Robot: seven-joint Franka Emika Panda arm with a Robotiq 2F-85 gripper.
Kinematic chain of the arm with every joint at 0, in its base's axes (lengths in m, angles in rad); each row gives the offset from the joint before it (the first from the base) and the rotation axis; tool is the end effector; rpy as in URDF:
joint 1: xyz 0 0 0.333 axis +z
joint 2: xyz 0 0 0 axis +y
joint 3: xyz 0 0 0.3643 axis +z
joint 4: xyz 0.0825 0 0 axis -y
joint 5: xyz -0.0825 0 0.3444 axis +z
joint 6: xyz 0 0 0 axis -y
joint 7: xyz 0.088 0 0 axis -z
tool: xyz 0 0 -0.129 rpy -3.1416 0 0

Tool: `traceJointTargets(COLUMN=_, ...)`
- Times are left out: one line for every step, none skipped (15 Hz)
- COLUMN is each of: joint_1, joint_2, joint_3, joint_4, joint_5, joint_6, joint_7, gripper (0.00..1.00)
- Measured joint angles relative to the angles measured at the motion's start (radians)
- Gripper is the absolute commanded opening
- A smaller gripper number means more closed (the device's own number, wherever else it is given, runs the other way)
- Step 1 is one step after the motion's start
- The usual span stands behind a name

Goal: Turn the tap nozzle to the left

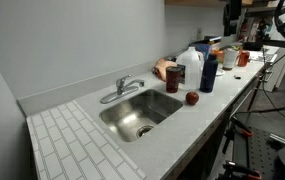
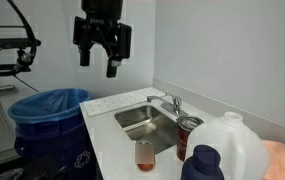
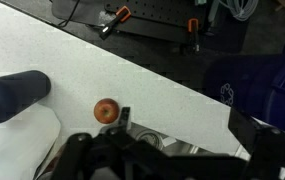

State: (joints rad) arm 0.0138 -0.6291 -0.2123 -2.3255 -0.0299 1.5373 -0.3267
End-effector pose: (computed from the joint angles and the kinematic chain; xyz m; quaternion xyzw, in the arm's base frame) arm 0.2647 -0.0762 0.5683 -0.9913 -0.0895 0.0708 0.0659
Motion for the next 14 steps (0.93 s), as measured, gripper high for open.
traceJointTargets(joint_1=0.0, joint_2=0.0, joint_3=0.0, joint_4=0.0, joint_5=0.0, joint_6=0.0, joint_7=0.0, gripper=1.0)
traceJointTargets(joint_1=0.0, joint_2=0.0, joint_3=0.0, joint_4=0.0, joint_5=0.0, joint_6=0.0, joint_7=0.0, gripper=1.0)
traceJointTargets(joint_1=0.0, joint_2=0.0, joint_3=0.0, joint_4=0.0, joint_5=0.0, joint_6=0.0, joint_7=0.0, gripper=1.0)
traceJointTargets(joint_1=0.0, joint_2=0.0, joint_3=0.0, joint_4=0.0, joint_5=0.0, joint_6=0.0, joint_7=0.0, gripper=1.0)
traceJointTargets(joint_1=0.0, joint_2=0.001, joint_3=0.0, joint_4=0.0, joint_5=0.0, joint_6=0.0, joint_7=0.0, gripper=1.0)
traceJointTargets(joint_1=0.0, joint_2=0.001, joint_3=0.0, joint_4=-0.001, joint_5=0.0, joint_6=0.0, joint_7=0.0, gripper=1.0)
traceJointTargets(joint_1=0.0, joint_2=0.002, joint_3=0.002, joint_4=-0.001, joint_5=-0.002, joint_6=0.0, joint_7=0.0, gripper=1.0)
traceJointTargets(joint_1=0.003, joint_2=0.019, joint_3=0.007, joint_4=0.015, joint_5=-0.002, joint_6=0.018, joint_7=-0.001, gripper=1.0)
traceJointTargets(joint_1=0.01, joint_2=0.059, joint_3=0.013, joint_4=0.051, joint_5=-0.002, joint_6=0.041, joint_7=-0.003, gripper=1.0)
traceJointTargets(joint_1=0.018, joint_2=0.109, joint_3=0.02, joint_4=0.092, joint_5=-0.002, joint_6=0.057, joint_7=-0.003, gripper=1.0)
traceJointTargets(joint_1=0.025, joint_2=0.17, joint_3=0.032, joint_4=0.138, joint_5=-0.002, joint_6=0.069, joint_7=-0.005, gripper=1.0)
traceJointTargets(joint_1=0.03, joint_2=0.231, joint_3=0.045, joint_4=0.185, joint_5=-0.003, joint_6=0.077, joint_7=-0.007, gripper=1.0)
traceJointTargets(joint_1=0.031, joint_2=0.291, joint_3=0.059, joint_4=0.234, joint_5=-0.006, joint_6=0.087, joint_7=-0.007, gripper=1.0)
traceJointTargets(joint_1=0.031, joint_2=0.353, joint_3=0.074, joint_4=0.285, joint_5=-0.006, joint_6=0.095, joint_7=-0.007, gripper=1.0)
